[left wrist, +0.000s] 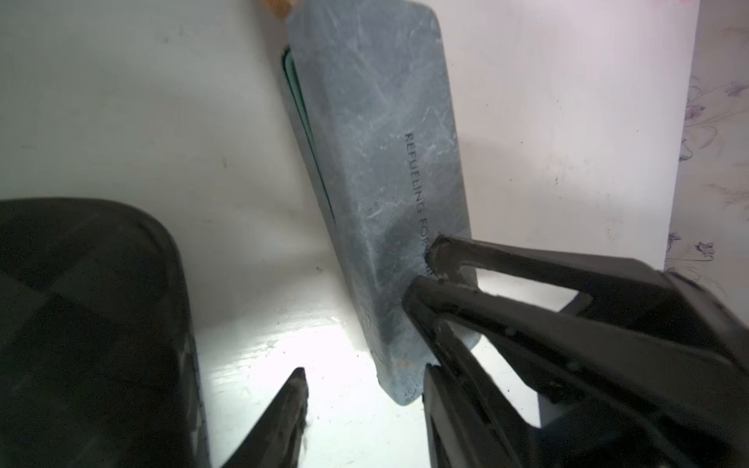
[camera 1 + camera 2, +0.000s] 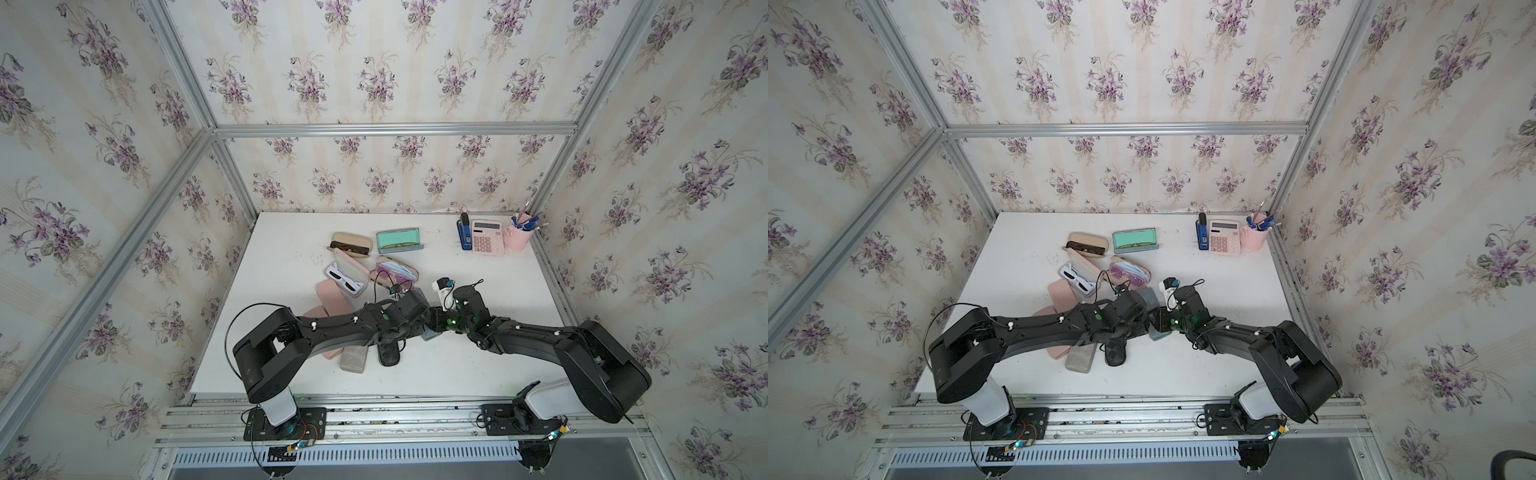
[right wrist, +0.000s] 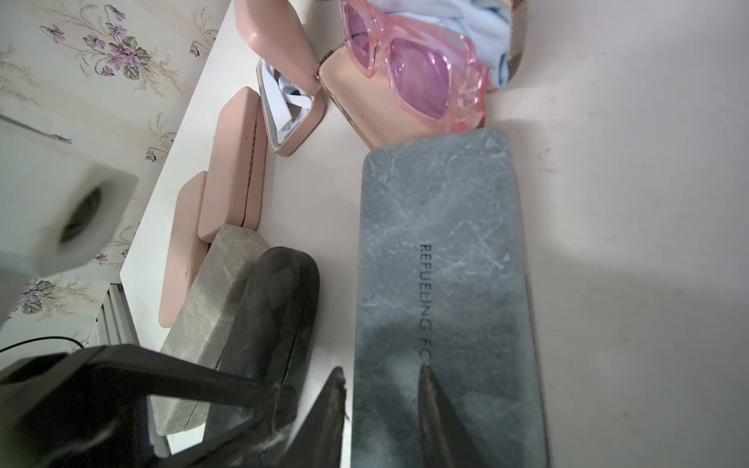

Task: Close the glasses case
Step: Close the glasses case at the center of the board.

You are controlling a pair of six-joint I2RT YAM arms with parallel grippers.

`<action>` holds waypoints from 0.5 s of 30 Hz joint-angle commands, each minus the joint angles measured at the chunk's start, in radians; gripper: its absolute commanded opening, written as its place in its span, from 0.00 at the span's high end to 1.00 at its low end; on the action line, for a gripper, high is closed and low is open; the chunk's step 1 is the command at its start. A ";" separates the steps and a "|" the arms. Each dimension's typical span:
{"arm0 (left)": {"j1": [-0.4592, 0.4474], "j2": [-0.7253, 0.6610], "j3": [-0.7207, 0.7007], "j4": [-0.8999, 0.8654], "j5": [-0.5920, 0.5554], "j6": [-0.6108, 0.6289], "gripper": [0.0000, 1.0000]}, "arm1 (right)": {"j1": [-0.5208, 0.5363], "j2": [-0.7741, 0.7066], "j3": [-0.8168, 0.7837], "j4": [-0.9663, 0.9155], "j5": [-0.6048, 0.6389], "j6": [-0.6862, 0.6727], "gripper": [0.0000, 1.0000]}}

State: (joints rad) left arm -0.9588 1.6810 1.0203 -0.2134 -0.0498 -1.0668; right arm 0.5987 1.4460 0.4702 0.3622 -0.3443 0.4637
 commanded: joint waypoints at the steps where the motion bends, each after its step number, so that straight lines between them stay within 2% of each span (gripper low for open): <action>1: 0.000 -0.039 -0.002 0.077 -0.032 0.017 0.50 | 0.003 -0.021 0.000 -0.283 0.012 -0.001 0.63; 8: 0.016 -0.132 0.010 -0.047 -0.091 0.029 0.47 | 0.004 -0.124 0.095 -0.435 0.063 -0.057 0.51; 13: 0.049 -0.162 -0.004 -0.135 -0.102 0.034 0.49 | 0.003 -0.149 0.152 -0.486 0.082 -0.114 0.30; 15: 0.081 -0.153 -0.022 -0.136 -0.075 0.027 0.52 | 0.004 -0.137 0.165 -0.488 0.082 -0.138 0.27</action>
State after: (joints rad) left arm -0.9009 1.5223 1.0134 -0.2890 -0.1284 -1.0485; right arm 0.6014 1.3037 0.6201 -0.0673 -0.2798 0.3809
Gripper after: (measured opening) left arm 0.491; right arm 0.726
